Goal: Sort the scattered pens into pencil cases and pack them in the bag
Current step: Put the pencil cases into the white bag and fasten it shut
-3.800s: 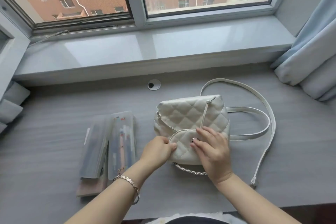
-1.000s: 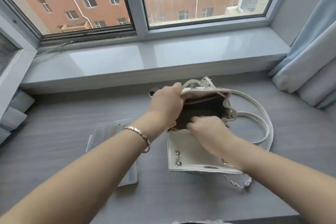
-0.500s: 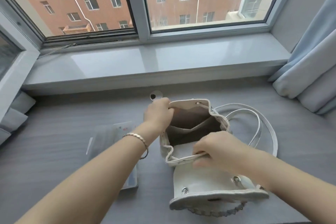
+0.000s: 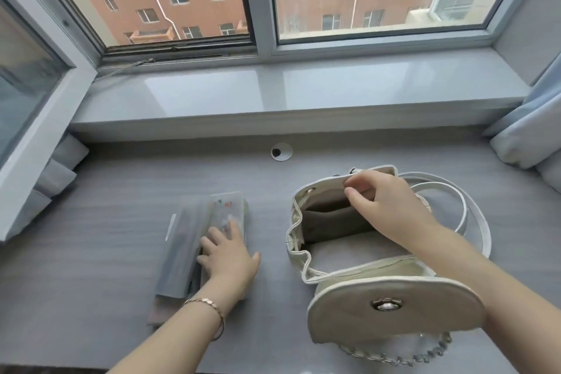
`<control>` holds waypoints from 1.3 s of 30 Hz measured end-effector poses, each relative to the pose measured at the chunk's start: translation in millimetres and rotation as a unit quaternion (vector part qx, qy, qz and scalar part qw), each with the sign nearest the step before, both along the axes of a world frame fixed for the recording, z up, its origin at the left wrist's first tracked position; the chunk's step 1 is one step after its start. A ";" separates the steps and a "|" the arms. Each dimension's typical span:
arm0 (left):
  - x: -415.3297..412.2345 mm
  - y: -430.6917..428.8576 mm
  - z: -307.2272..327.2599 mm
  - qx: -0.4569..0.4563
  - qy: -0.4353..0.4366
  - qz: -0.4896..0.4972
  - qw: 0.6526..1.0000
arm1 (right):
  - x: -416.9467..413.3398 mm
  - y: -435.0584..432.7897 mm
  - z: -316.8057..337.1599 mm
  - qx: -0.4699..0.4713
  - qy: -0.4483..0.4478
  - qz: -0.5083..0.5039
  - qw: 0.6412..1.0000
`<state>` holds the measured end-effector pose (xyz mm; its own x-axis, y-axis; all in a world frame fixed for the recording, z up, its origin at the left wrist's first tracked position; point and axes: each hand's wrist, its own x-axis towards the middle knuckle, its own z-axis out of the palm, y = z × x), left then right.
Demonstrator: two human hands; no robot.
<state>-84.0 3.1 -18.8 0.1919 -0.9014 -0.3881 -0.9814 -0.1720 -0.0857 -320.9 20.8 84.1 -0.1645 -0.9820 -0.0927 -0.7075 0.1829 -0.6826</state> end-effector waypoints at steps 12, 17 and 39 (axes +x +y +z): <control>-10.2 -0.6 22.3 -0.008 0.294 0.228 0.928 | -0.6 12.5 4.5 -0.018 -0.039 -0.009 0.999; -37.1 3.9 84.5 -0.105 0.416 0.120 0.895 | -0.9 7.7 7.6 0.015 -0.084 -0.010 0.996; -58.6 -15.0 96.4 -0.042 0.465 -0.214 0.858 | -22.8 6.2 25.4 -0.065 -0.491 -0.097 0.863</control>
<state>-142.6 -12.0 77.6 -0.5209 -0.8445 -0.1247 -0.5935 0.2532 0.7639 -343.7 27.0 109.5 -0.2314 -0.9576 -0.1716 0.2593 0.1094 -0.9596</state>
